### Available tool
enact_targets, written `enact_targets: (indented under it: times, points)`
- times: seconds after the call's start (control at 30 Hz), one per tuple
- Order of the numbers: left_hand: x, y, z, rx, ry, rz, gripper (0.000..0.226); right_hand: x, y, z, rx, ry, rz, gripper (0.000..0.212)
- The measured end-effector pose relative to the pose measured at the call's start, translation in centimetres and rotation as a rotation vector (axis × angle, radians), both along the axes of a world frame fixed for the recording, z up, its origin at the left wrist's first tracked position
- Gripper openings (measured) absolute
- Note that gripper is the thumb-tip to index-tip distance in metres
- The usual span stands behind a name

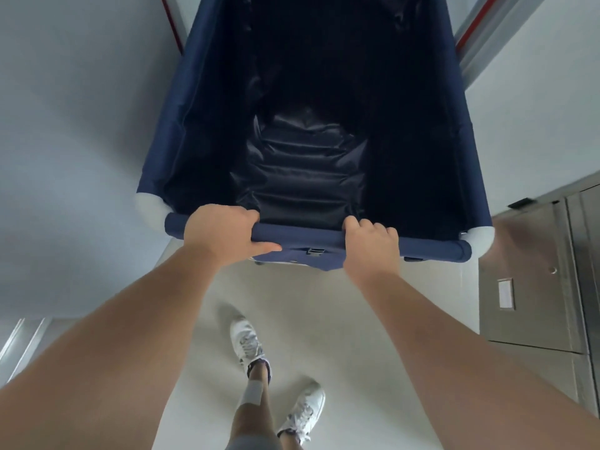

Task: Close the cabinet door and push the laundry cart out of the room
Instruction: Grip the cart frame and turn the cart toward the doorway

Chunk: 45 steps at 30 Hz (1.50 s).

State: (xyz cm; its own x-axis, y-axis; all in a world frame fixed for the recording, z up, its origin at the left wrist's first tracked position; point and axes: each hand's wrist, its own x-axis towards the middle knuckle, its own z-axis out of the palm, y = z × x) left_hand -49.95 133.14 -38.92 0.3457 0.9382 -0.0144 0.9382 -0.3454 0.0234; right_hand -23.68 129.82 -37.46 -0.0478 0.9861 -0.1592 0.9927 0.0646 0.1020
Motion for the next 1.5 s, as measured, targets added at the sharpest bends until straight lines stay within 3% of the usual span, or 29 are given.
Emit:
enact_targets:
  times: [0.27, 0.9, 1.5]
  points:
    - [0.0, 8.8, -0.9, 0.081, -0.026, -0.078, 0.064, -0.1, 8.6, 0.3, -0.029, -0.016, -0.056, 0.034]
    - [1.2, 30.1, -0.1, -0.059, 0.014, -0.108, 0.062, 0.3, 28.0, 0.4, -0.028, -0.016, -0.128, 0.034]
    - [2.7, 49.7, -0.3, 0.017, -0.045, -0.147, 0.062, 1.5, 46.5, -0.2, 0.005, -0.033, -0.17, 0.033]
